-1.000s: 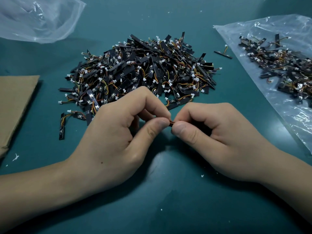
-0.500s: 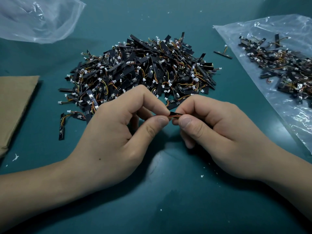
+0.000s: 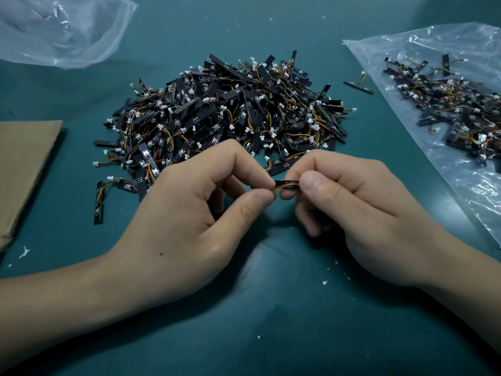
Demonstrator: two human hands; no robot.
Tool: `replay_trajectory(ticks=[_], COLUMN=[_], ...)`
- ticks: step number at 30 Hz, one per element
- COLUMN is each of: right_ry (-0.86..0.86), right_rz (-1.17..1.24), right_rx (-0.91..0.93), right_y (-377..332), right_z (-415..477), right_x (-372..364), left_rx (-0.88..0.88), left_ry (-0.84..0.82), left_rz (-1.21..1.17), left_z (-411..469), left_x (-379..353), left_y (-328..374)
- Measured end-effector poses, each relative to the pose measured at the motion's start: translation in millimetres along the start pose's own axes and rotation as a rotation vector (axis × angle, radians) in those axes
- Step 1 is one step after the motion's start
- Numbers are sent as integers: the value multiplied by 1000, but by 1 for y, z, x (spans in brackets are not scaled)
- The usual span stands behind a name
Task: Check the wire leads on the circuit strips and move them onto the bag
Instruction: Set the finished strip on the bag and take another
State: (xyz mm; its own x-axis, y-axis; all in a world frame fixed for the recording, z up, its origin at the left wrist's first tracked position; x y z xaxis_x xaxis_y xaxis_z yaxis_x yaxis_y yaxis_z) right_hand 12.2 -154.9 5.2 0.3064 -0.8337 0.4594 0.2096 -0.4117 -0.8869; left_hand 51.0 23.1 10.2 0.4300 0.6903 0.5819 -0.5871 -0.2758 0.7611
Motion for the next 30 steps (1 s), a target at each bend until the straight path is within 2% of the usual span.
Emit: replay_trajectory(ticks=[3,9,24,30], right_ry=[8,28,21,17], right_rz=[24,-17,27,-51], right_rx=[-15,-41,-39,-59], right_y=[2,3,1,-2], right_z=[1,3,2,2], right_x=[1,-1,0,-1], left_rx=[-11,-46,55,64], left_ry=[7,24,-29,-20], left_rz=[35,-46,49,51], left_z=[0,-1,2,1], left_x=[1,-3,0,1], left_y=[-2,-7,2,2])
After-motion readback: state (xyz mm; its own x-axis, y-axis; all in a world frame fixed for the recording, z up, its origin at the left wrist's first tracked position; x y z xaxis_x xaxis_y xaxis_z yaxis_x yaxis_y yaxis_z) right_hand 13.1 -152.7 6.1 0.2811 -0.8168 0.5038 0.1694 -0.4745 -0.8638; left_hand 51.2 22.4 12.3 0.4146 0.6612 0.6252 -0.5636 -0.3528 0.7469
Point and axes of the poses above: each hand's wrist, its own z-axis towards the middle knuckle, its own x-axis out of the back of the hand, y = z × x, the point moved 5 cm from there along z, towards the middle knuckle, and after that the axes turned 11 degrees about -y, right-handed, at the moved point
